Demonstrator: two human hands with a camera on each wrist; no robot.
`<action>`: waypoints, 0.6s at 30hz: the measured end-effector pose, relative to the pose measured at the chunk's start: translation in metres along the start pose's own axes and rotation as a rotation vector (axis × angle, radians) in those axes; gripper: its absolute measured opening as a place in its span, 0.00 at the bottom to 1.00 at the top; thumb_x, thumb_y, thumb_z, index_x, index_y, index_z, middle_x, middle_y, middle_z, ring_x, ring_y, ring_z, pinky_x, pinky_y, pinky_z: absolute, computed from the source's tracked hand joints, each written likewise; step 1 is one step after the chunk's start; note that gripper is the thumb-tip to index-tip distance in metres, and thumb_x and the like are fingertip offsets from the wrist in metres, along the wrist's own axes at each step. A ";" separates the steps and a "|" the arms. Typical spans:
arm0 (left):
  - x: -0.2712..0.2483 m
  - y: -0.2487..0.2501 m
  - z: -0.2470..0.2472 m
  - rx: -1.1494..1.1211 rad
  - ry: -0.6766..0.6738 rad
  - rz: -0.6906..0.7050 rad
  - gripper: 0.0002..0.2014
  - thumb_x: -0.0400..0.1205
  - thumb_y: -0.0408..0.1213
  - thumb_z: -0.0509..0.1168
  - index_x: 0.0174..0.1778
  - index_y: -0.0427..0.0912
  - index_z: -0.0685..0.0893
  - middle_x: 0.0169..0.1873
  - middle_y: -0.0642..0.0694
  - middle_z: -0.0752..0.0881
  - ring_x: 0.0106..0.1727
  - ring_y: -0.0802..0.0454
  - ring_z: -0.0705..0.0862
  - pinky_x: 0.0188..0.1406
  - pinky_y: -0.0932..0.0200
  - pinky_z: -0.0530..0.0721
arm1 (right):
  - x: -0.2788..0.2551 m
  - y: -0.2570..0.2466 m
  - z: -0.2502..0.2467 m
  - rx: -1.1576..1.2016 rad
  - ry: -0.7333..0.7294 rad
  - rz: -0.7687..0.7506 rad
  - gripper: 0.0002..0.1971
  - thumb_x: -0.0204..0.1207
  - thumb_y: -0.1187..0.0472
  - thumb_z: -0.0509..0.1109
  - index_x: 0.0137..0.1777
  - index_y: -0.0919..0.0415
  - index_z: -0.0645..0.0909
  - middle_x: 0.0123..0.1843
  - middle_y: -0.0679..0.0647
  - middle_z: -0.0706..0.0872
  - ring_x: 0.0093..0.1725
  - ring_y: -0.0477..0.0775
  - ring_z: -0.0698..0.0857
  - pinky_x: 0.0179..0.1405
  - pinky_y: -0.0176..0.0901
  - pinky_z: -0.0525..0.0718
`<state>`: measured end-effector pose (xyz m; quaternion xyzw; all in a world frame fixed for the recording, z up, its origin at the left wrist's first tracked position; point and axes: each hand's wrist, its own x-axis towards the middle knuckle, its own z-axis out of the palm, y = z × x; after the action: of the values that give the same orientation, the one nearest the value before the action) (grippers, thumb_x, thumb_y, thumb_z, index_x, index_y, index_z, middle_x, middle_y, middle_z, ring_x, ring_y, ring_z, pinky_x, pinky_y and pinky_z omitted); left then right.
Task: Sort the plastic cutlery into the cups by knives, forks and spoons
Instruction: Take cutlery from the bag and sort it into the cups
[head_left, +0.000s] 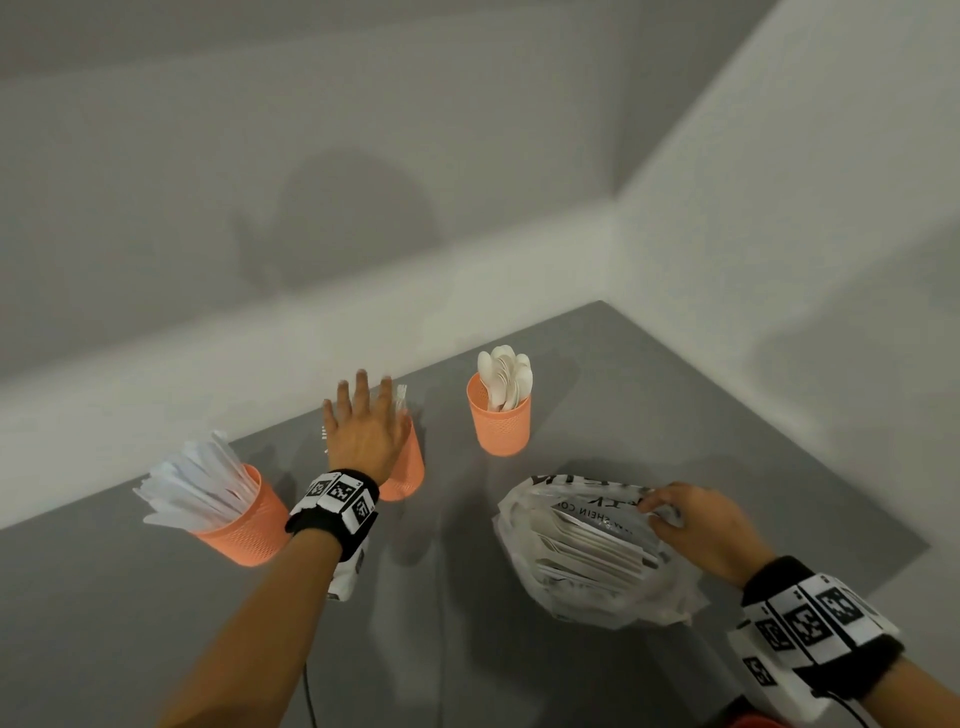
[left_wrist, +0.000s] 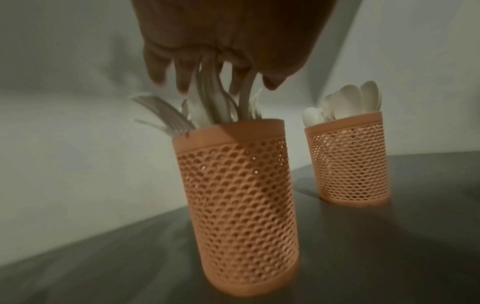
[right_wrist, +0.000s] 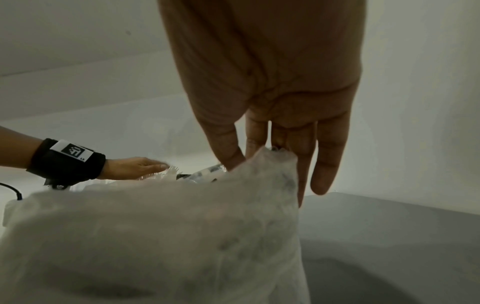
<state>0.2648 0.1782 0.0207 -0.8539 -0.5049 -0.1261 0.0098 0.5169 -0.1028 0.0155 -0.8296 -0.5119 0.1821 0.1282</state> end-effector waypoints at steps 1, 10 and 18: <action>0.000 -0.002 0.000 -0.031 -0.050 0.000 0.25 0.86 0.48 0.47 0.70 0.35 0.75 0.77 0.36 0.67 0.79 0.34 0.59 0.78 0.41 0.59 | 0.000 -0.001 0.000 0.001 0.001 -0.002 0.12 0.80 0.59 0.64 0.61 0.53 0.83 0.64 0.48 0.84 0.60 0.46 0.82 0.55 0.31 0.71; -0.006 -0.029 0.000 -0.238 -0.043 0.280 0.20 0.80 0.27 0.61 0.69 0.37 0.77 0.69 0.35 0.76 0.65 0.34 0.79 0.60 0.47 0.80 | -0.002 -0.004 0.000 0.022 0.009 -0.010 0.12 0.80 0.59 0.63 0.59 0.55 0.84 0.62 0.50 0.85 0.58 0.47 0.83 0.55 0.30 0.72; 0.004 -0.025 -0.002 0.093 -0.139 0.108 0.28 0.85 0.40 0.51 0.80 0.33 0.56 0.77 0.37 0.66 0.77 0.41 0.67 0.74 0.45 0.68 | -0.001 -0.007 -0.006 0.004 -0.020 -0.017 0.13 0.80 0.60 0.64 0.62 0.55 0.82 0.65 0.52 0.83 0.61 0.50 0.82 0.58 0.34 0.73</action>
<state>0.2449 0.1932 0.0204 -0.8851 -0.4631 -0.0422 0.0212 0.5132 -0.1010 0.0235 -0.8232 -0.5196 0.1903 0.1266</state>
